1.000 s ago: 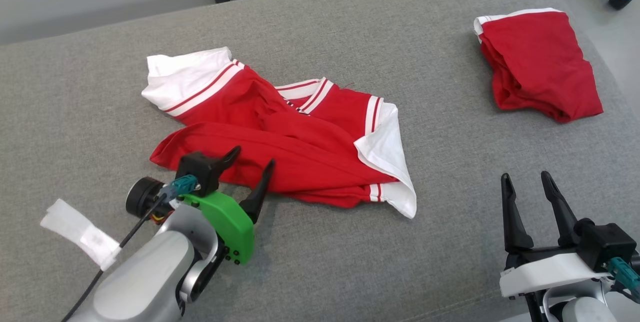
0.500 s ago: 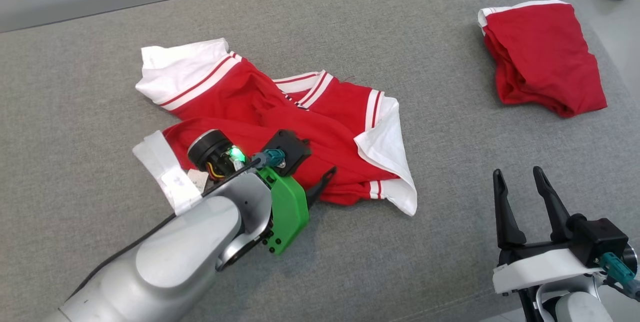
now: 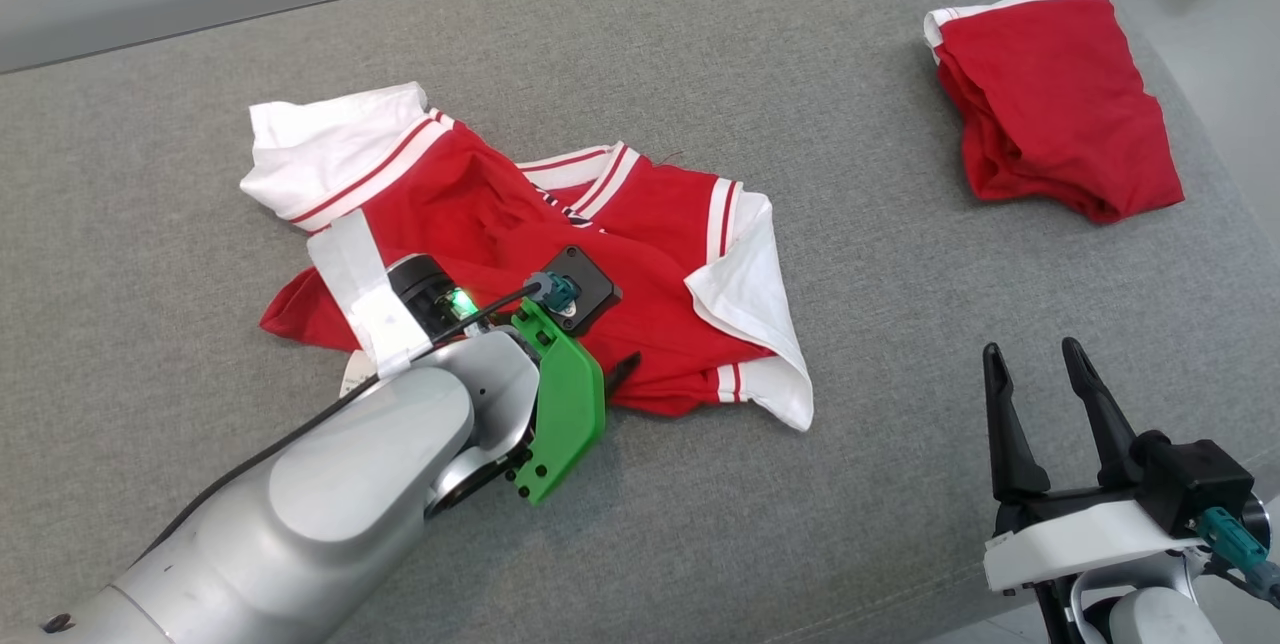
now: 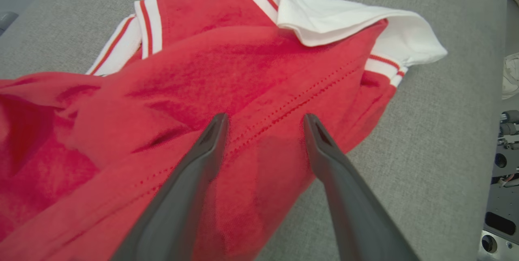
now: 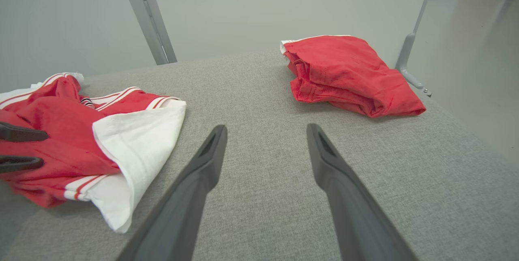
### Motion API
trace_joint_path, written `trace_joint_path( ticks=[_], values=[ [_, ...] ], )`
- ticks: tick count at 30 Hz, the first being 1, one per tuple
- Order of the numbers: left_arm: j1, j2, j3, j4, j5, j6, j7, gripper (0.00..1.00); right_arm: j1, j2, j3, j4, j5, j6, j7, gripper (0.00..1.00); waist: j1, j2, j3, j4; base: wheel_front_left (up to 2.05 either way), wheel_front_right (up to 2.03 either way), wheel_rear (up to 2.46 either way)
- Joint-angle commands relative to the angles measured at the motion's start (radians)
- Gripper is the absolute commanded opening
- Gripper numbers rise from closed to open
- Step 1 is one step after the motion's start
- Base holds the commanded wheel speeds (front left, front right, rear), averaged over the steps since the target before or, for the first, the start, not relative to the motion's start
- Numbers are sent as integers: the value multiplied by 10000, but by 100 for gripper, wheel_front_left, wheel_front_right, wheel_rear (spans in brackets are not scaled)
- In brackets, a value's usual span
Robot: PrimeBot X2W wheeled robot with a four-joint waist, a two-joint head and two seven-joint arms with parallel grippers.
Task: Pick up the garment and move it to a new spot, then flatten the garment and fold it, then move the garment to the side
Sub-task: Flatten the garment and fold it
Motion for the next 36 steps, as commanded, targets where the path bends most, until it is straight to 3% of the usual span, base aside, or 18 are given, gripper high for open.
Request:
trace_joint_path(
  ticks=[1,12,25,26,27,28,36],
  values=[
    [-129,41,-80,-26,-122,-44,-2,0,83,-24,-37,12,46,-15,-27,100,0,113,-33,16,0,0,0],
    [71,147,-199,-209,-273,-56,-425,0,120,-22,-175,58,-77,-15,-27,100,0,113,-53,300,0,0,0],
    [-142,-168,-264,-901,-151,135,-675,0,-41,-24,-127,100,-53,-15,-27,100,0,113,68,338,0,0,0],
    [-163,-225,-250,-936,-131,193,-697,35,-32,-24,-134,93,-41,-15,-27,100,0,113,75,319,0,0,0],
    [-185,-283,-295,-950,-109,214,-636,81,-24,-24,-140,87,-30,-15,-27,100,0,113,86,302,0,0,0],
    [-214,-344,-350,-948,-102,227,-555,100,-28,-22,-132,83,-20,-15,-27,100,0,113,107,280,0,0,0],
    [-739,-1018,-677,-334,-97,180,289,100,-260,-25,50,114,203,-15,-27,100,0,113,407,-71,0,0,0]
  ],
)
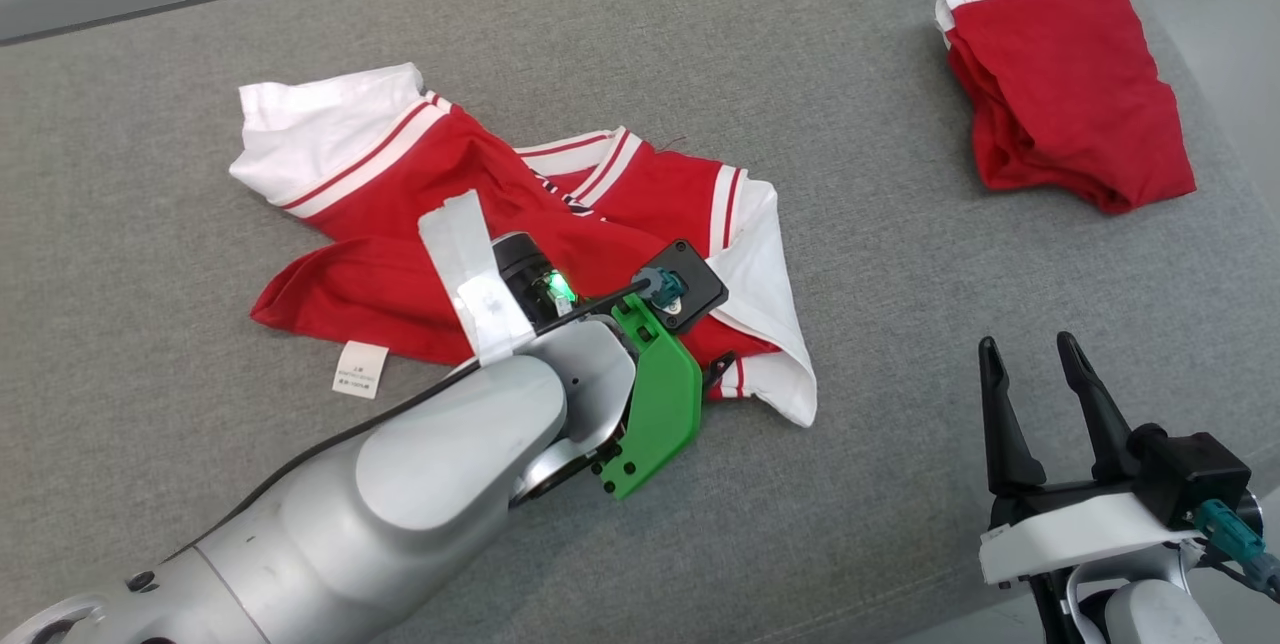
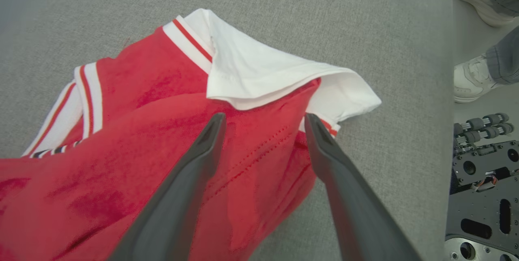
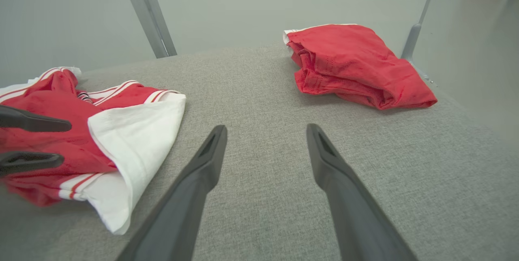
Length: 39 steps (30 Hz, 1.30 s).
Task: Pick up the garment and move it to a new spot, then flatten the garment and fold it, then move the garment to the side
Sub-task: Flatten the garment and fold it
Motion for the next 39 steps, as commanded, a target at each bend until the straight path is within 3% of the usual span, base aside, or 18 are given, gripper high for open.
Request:
trace_joint_path(
  ticks=[1,7,8,9,11,15,17,22,26,31,35,39],
  values=[
    [-183,-103,-66,160,-29,-39,90,100,-133,-24,-7,22,81,-15,-27,100,0,112,110,-174,0,0,0],
    [-277,-199,-134,658,-232,-111,292,100,-47,-24,-75,73,208,-15,-27,100,0,112,128,-469,0,0,0],
    [-259,-161,-161,711,-267,-115,336,96,-25,-24,-84,76,223,-15,-27,100,0,112,119,-494,0,0,0],
    [-238,-117,-190,752,-291,-132,400,88,-10,-24,-89,83,230,-15,-27,100,0,112,108,-513,0,0,0],
    [-164,-39,-258,784,-330,-171,535,50,27,-26,-115,96,241,-15,-27,100,0,112,83,-527,0,0,0],
    [-115,84,-361,767,-321,-200,752,37,53,-24,-159,106,266,-15,-27,100,0,112,52,-492,0,0,0],
    [-39,126,-415,728,-371,-211,882,0,36,-24,-172,95,270,-15,-27,100,0,112,32,-432,0,0,0],
    [14,216,-368,425,-308,-195,642,0,14,-26,-222,75,183,-15,-27,100,0,112,-24,-242,0,0,0],
    [184,367,216,-267,-289,330,-523,0,170,-27,-340,94,96,-15,-27,100,0,112,-216,-72,0,0,0],
    [1293,1448,1476,-2091,-744,1671,-2032,0,494,-34,-533,118,-3,-15,-27,100,0,112,-619,209,0,0,0],
    [2803,2794,2690,-3810,-1160,2992,-3218,0,761,-26,-645,91,-124,-15,-27,100,0,112,-881,638,0,0,0],
    [4479,3707,3577,-4846,-1975,3544,-4339,0,906,-18,-686,51,-291,-15,-27,100,0,112,-1038,1188,0,0,0]
  ],
)
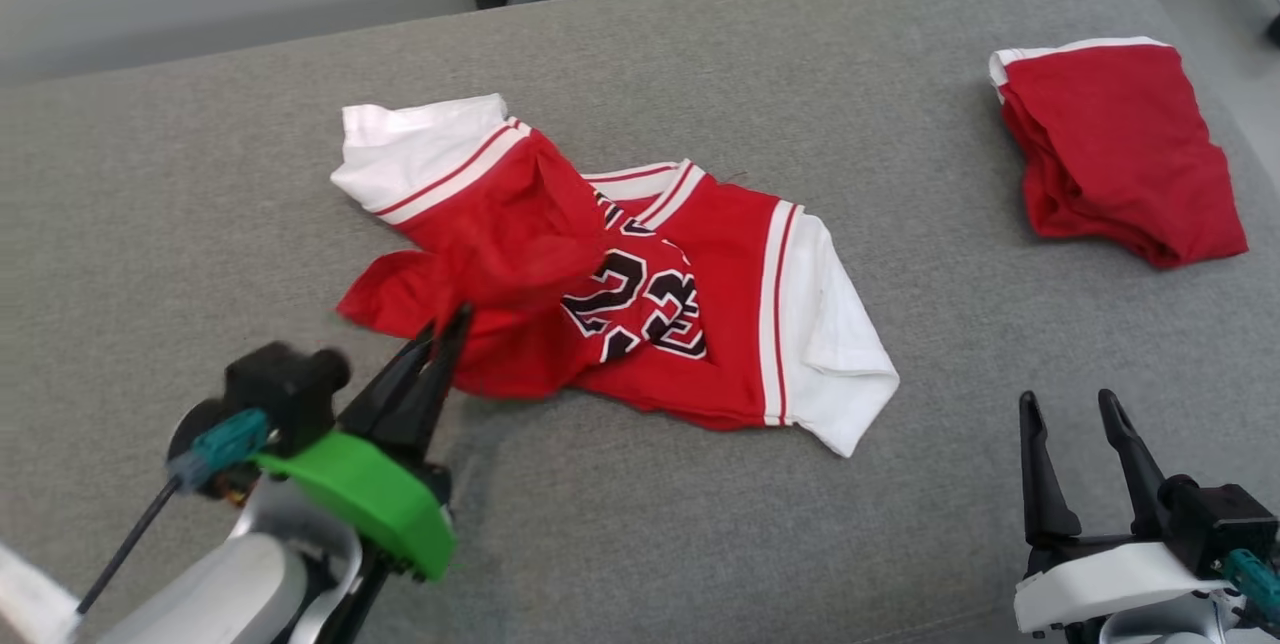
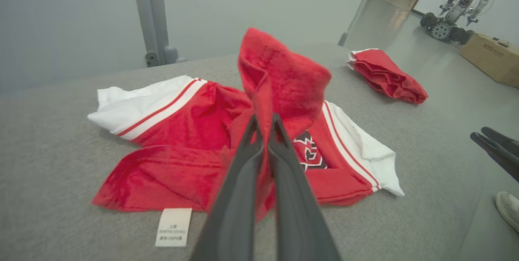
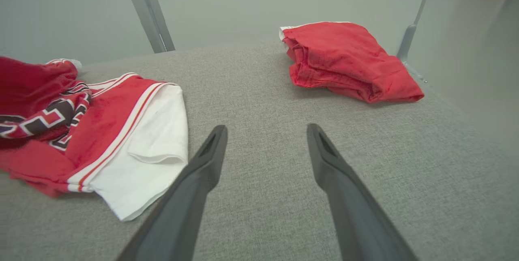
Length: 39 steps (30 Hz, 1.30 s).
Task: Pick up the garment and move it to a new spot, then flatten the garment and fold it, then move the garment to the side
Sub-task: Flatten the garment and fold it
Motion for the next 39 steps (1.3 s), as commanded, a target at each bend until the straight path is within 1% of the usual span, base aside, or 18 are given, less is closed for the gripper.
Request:
trace_joint_path(
  ticks=[1,2,4,5,7,12,14,15,18,19,21,23,26,28,34,39],
  values=[
    [660,382,201,-19,-187,172,-411,0,56,-16,14,-43,-159,-15,-27,100,0,112,-287,601,0,0,0],
    [1025,358,352,-21,-434,247,-659,0,41,-22,-7,-61,-190,-15,-27,100,0,112,-312,715,0,0,0],
    [1640,495,689,177,-784,392,-1102,0,26,-19,-43,-72,-269,-15,-27,100,0,112,-370,925,0,0,0],
    [1909,446,939,283,-1005,475,-1320,0,32,-14,-45,-76,-318,-15,-27,100,0,112,-400,1021,0,0,0],
    [2449,279,1377,538,-1397,565,-1598,0,75,-16,-36,-64,-404,-15,-27,100,0,112,-456,1189,0,0,0],
    [3590,-411,2397,945,-1893,500,-1860,0,233,-17,-42,-41,-514,-15,-27,100,0,112,-591,1450,0,0,0],
    [4019,-770,2855,1089,-1844,528,-1891,0,316,-19,-55,-58,-517,-15,-27,100,0,112,-615,1515,0,0,0],
    [4185,-969,3239,1151,-1643,594,-1894,0,338,-19,-66,-71,-511,-15,-27,100,0,112,-614,1559,0,0,0],
    [4849,-1793,4841,1401,-759,613,-1878,0,395,-16,-60,-95,-502,-15,-27,100,0,112,-590,1687,0,0,0],
    [4849,-1793,4841,1401,-759,613,-1878,0,395,-16,-60,-95,-502,-15,-27,100,0,112,-590,1687,0,0,0],
    [5194,-2497,5771,1513,-199,391,-1871,0,444,-18,-40,-85,-532,-15,-27,100,0,112,-575,1740,0,0,0],
    [5460,-2931,6363,1719,359,16,-1863,0,446,-19,-31,-82,-544,-15,-27,100,0,112,-566,1764,0,0,0],
    [5673,-3529,6750,2144,802,-511,-1863,0,337,-18,-11,-61,-579,-15,-27,100,0,112,-531,1769,0,0,0],
    [5732,-3832,6925,2450,990,-713,-1863,0,275,-18,19,-53,-588,-15,-27,100,0,112,-523,1745,0,0,0],
    [5748,-4405,7283,3402,1326,-1106,-1864,0,301,-16,6,-52,-493,-15,-27,100,0,112,-501,1691,0,0,0],
    [5594,-4666,7595,3856,1501,-1271,-1865,0,384,-18,-31,-11,-424,-15,-27,100,0,112,-541,1693,0,0,0]
  ],
)
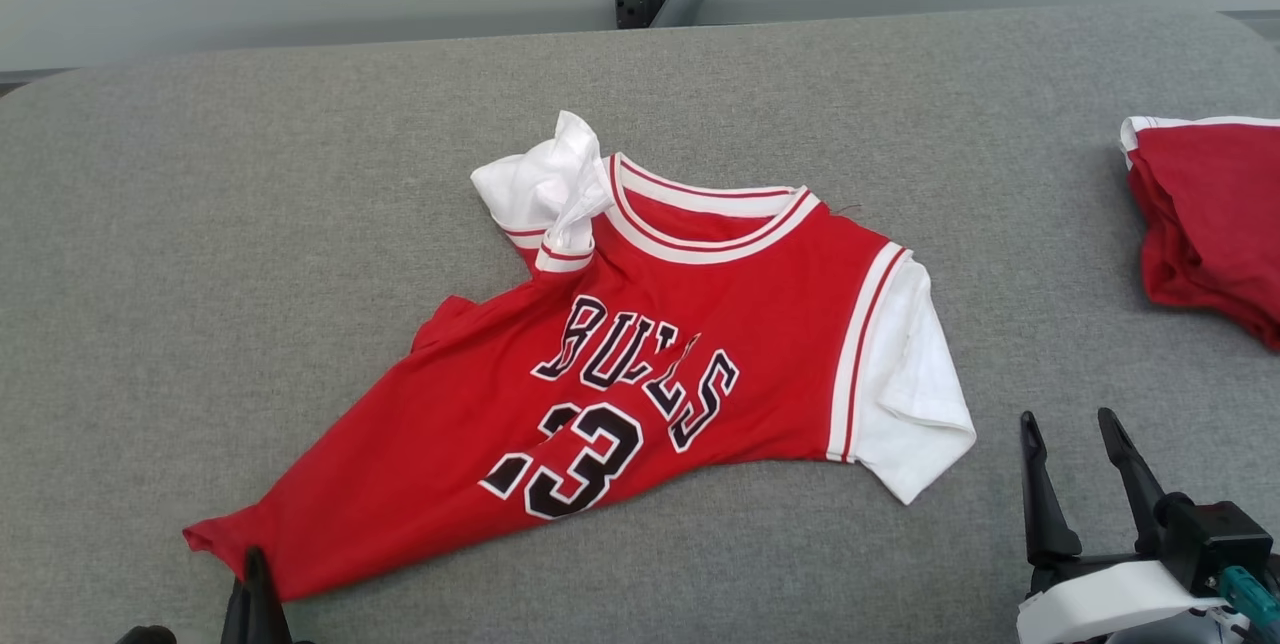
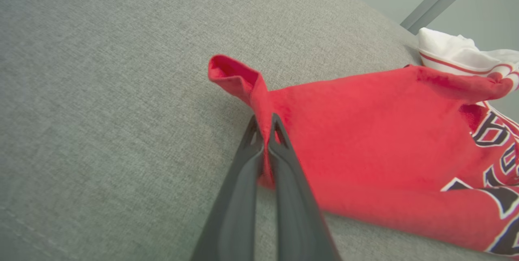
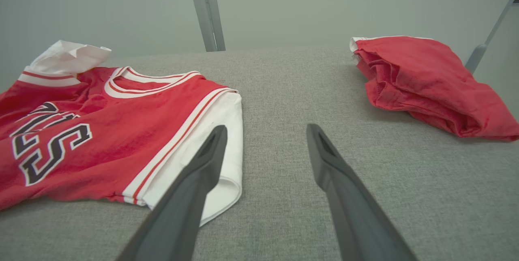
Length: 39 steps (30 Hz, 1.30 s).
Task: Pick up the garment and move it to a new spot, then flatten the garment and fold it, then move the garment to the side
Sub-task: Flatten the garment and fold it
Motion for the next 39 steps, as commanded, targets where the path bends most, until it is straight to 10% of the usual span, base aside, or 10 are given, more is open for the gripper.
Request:
trace_joint_path(
  ticks=[1,13,28,39],
  values=[
    [-82,-84,113,52,-4,-31,1,0,61,-31,-17,24,44,-15,-27,100,0,112,-17,0,0,0,0],
    [-819,-738,1279,-997,537,-732,1,0,26,-33,-5,16,206,-15,-27,100,0,112,24,208,0,0,0],
    [-4189,245,-454,-1940,2198,-1444,1109,0,-137,-31,254,156,251,-15,-27,100,0,112,-81,-302,0,0,0],
    [-5522,-84,-2450,-4145,3164,-1185,3480,0,-100,-31,427,248,553,-15,-27,100,0,112,-164,-1280,0,0,0]
  ],
)
